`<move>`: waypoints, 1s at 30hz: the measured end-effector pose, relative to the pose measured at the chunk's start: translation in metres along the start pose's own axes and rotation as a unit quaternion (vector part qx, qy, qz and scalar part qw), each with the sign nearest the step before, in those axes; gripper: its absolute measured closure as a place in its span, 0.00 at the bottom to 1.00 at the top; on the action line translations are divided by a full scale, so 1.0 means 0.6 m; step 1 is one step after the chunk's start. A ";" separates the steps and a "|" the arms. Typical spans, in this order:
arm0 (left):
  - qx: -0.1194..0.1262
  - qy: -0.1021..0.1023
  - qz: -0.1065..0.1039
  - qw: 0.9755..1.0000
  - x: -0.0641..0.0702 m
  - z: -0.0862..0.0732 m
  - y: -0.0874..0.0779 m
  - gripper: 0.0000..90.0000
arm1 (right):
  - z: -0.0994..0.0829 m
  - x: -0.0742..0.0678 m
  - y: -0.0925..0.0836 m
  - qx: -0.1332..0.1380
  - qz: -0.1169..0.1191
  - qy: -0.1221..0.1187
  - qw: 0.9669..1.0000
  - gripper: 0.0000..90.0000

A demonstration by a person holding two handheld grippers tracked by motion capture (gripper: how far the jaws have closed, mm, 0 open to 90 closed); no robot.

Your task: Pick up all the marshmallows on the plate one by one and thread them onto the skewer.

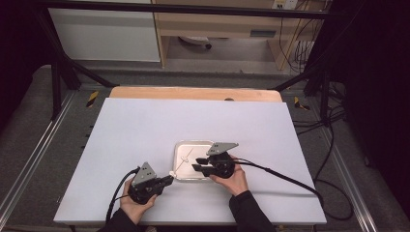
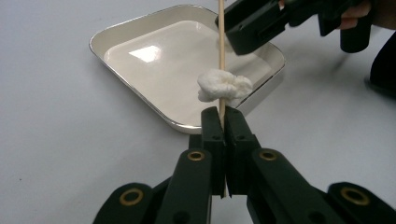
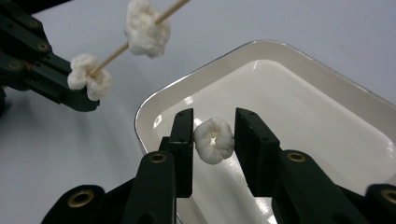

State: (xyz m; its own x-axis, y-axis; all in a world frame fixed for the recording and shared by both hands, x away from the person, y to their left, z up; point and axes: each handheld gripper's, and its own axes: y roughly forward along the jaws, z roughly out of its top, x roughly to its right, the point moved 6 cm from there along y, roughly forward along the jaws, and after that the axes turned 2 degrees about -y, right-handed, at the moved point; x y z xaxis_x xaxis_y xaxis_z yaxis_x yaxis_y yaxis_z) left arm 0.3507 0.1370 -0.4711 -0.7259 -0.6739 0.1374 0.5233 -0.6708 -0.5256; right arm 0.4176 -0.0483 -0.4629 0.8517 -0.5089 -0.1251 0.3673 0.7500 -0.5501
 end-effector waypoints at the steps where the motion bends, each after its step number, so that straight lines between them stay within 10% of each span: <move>1: 0.000 0.001 -0.001 1.000 0.000 0.000 0.000 0.98 | 0.003 0.002 -0.007 0.006 0.002 0.008 1.000 0.77; 16: 0.007 0.008 -0.006 1.000 0.006 0.002 0.000 0.98 | 0.050 0.035 -0.109 0.130 0.049 0.095 0.986 0.76; 30: 0.009 0.013 -0.010 1.000 0.010 0.003 0.000 0.98 | 0.071 0.038 -0.102 0.168 0.093 0.152 0.970 0.77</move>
State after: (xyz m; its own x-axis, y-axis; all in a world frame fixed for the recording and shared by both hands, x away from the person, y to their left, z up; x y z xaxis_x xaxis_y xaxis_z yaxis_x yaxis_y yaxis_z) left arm 0.3471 0.1325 -0.4687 -0.7474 -0.6522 0.1267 0.5161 -0.6900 -0.5075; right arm 0.4306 -0.0879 -0.3967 0.7837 -0.4149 -0.4622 0.3626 0.9098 -0.2019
